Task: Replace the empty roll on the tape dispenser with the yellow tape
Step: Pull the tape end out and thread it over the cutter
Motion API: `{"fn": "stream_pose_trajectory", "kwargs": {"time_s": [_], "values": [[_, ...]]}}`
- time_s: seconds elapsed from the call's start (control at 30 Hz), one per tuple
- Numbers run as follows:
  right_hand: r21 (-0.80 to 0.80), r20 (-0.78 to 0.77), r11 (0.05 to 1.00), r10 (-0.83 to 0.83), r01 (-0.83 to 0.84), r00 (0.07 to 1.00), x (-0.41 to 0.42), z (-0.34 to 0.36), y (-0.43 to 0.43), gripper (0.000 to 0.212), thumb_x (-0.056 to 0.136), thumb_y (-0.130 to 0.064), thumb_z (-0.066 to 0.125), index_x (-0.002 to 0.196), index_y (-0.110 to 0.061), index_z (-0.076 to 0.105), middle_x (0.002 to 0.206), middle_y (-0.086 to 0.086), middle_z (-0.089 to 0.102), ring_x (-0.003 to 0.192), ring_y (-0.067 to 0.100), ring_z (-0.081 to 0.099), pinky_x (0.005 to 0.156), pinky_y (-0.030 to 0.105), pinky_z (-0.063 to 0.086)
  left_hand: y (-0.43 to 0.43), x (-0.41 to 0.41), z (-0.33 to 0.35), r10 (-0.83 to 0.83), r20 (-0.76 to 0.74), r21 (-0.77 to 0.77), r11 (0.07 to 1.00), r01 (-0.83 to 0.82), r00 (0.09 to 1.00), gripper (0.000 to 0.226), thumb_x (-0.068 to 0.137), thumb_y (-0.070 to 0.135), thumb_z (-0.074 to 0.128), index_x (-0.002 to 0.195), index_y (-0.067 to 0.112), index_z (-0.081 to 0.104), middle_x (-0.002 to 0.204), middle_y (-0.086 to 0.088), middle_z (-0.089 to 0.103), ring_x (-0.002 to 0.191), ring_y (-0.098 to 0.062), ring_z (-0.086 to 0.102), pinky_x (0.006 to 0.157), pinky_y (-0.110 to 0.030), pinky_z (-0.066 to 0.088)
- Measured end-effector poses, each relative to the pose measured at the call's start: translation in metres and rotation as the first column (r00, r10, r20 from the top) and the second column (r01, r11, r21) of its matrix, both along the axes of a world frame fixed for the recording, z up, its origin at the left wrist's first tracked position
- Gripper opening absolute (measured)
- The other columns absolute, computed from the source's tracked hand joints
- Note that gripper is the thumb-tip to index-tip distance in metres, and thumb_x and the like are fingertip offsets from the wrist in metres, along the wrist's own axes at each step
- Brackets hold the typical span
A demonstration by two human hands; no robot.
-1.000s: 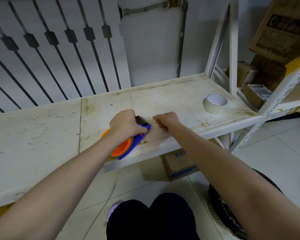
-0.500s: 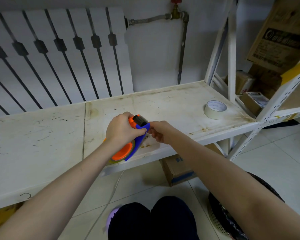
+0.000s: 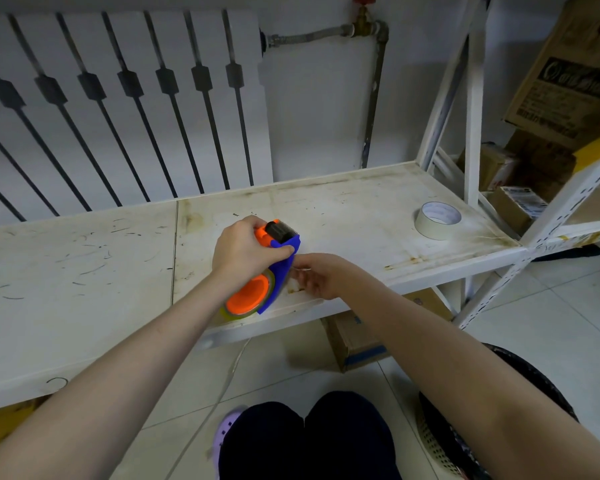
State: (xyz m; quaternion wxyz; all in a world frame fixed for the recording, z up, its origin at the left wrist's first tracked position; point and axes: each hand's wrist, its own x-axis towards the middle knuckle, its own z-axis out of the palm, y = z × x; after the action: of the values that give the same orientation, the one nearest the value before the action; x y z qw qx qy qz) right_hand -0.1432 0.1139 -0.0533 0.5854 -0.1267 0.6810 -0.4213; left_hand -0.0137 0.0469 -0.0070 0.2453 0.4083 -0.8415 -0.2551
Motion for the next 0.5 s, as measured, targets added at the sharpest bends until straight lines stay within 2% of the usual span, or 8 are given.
{"fn": "stream_pose_trajectory", "kwargs": {"time_s": [0.07, 0.13, 0.17, 0.23, 0.3, 0.4, 0.43, 0.5], "values": [[-0.033, -0.116, 0.999, -0.034, 0.031, 0.993, 0.001, 0.000, 0.001, 0.006, 0.083, -0.011, 0.061, 0.078, -0.009, 0.059, 0.066, 0.003, 0.051, 0.052, 0.009, 0.044, 0.046, 0.017, 0.040, -0.003, -0.001, 0.001, 0.022, -0.004, 0.033, 0.999, -0.022, 1.000, 0.048, 0.063, 0.043, 0.078, 0.099, 0.016, 0.062, 0.087, 0.004, 0.058, 0.082, -0.016, 0.055, 0.065, -0.029, 0.044], [-0.162, -0.147, 0.987, -0.042, 0.018, 0.988, 0.002, 0.002, 0.006, 0.010, 0.084, -0.003, 0.056, 0.091, -0.007, 0.062, 0.074, 0.007, 0.056, 0.063, 0.013, 0.055, 0.062, 0.025, 0.048, -0.009, -0.003, 0.002, 0.072, -0.008, 0.095, 0.993, -0.071, 0.997, 0.049, 0.060, 0.046, 0.078, 0.094, 0.016, 0.063, 0.086, 0.001, 0.062, 0.081, -0.019, 0.058, 0.065, -0.033, 0.047], [-0.221, -0.130, 0.974, 0.024, -0.052, 0.991, 0.004, 0.003, 0.009, 0.014, 0.084, -0.003, 0.055, 0.094, -0.009, 0.061, 0.081, 0.007, 0.059, 0.074, 0.015, 0.059, 0.075, 0.029, 0.051, -0.013, -0.005, 0.003, 0.095, 0.000, 0.133, 0.987, -0.094, 0.995, 0.050, 0.058, 0.047, 0.078, 0.092, 0.015, 0.063, 0.085, -0.001, 0.063, 0.080, -0.021, 0.060, 0.065, -0.033, 0.047], [-0.275, -0.116, 0.935, 0.201, -0.226, 0.973, 0.011, 0.005, 0.016, 0.019, 0.085, -0.006, 0.057, 0.102, -0.014, 0.054, 0.095, 0.005, 0.061, 0.095, 0.017, 0.060, 0.095, 0.036, 0.047, -0.020, -0.011, 0.006, 0.109, 0.043, 0.203, 0.972, -0.116, 0.993, 0.053, 0.055, 0.049, 0.077, 0.089, 0.012, 0.062, 0.080, -0.003, 0.062, 0.076, -0.022, 0.059, 0.063, -0.033, 0.045], [-0.279, -0.149, 0.915, 0.259, -0.292, 0.954, 0.021, 0.003, 0.018, 0.030, 0.086, -0.005, 0.059, 0.113, -0.012, 0.048, 0.102, 0.008, 0.057, 0.100, 0.020, 0.057, 0.097, 0.036, 0.046, -0.024, -0.018, 0.011, 0.085, 0.099, 0.252, 0.962, -0.108, 0.991, 0.050, 0.056, 0.048, 0.078, 0.083, 0.009, 0.061, 0.076, -0.004, 0.059, 0.071, -0.022, 0.056, 0.061, -0.032, 0.042], [-0.268, -0.244, 0.946, 0.118, -0.184, 0.963, 0.032, -0.002, 0.015, 0.039, 0.088, -0.002, 0.056, 0.126, 0.003, 0.046, 0.108, 0.028, 0.057, 0.102, 0.036, 0.061, 0.099, 0.045, 0.047, -0.026, -0.026, 0.016, 0.059, 0.145, 0.273, 0.957, -0.097, 0.988, 0.043, 0.058, 0.046, 0.078, 0.068, 0.012, 0.054, 0.067, -0.004, 0.053, 0.064, -0.021, 0.050, 0.053, -0.029, 0.036], [-0.275, -0.245, 0.952, 0.066, -0.135, 0.967, 0.035, -0.003, 0.014, 0.035, 0.090, -0.002, 0.053, 0.124, 0.005, 0.046, 0.114, 0.035, 0.057, 0.107, 0.043, 0.060, 0.098, 0.046, 0.048, -0.027, -0.027, 0.016, 0.058, 0.150, 0.280, 0.955, -0.099, 0.987, 0.044, 0.059, 0.047, 0.078, 0.067, 0.012, 0.052, 0.066, -0.004, 0.052, 0.064, -0.021, 0.049, 0.052, -0.029, 0.034], [-0.285, -0.239, 0.958, -0.029, -0.041, 0.971, 0.038, -0.003, 0.011, 0.021, 0.094, -0.007, 0.049, 0.114, -0.002, 0.053, 0.118, 0.034, 0.059, 0.107, 0.042, 0.062, 0.086, 0.039, 0.054, -0.031, -0.025, 0.016, 0.053, 0.166, 0.306, 0.946, -0.103, 0.985, 0.044, 0.061, 0.048, 0.076, 0.070, 0.012, 0.053, 0.067, -0.003, 0.051, 0.066, -0.021, 0.050, 0.053, -0.029, 0.035]]}}
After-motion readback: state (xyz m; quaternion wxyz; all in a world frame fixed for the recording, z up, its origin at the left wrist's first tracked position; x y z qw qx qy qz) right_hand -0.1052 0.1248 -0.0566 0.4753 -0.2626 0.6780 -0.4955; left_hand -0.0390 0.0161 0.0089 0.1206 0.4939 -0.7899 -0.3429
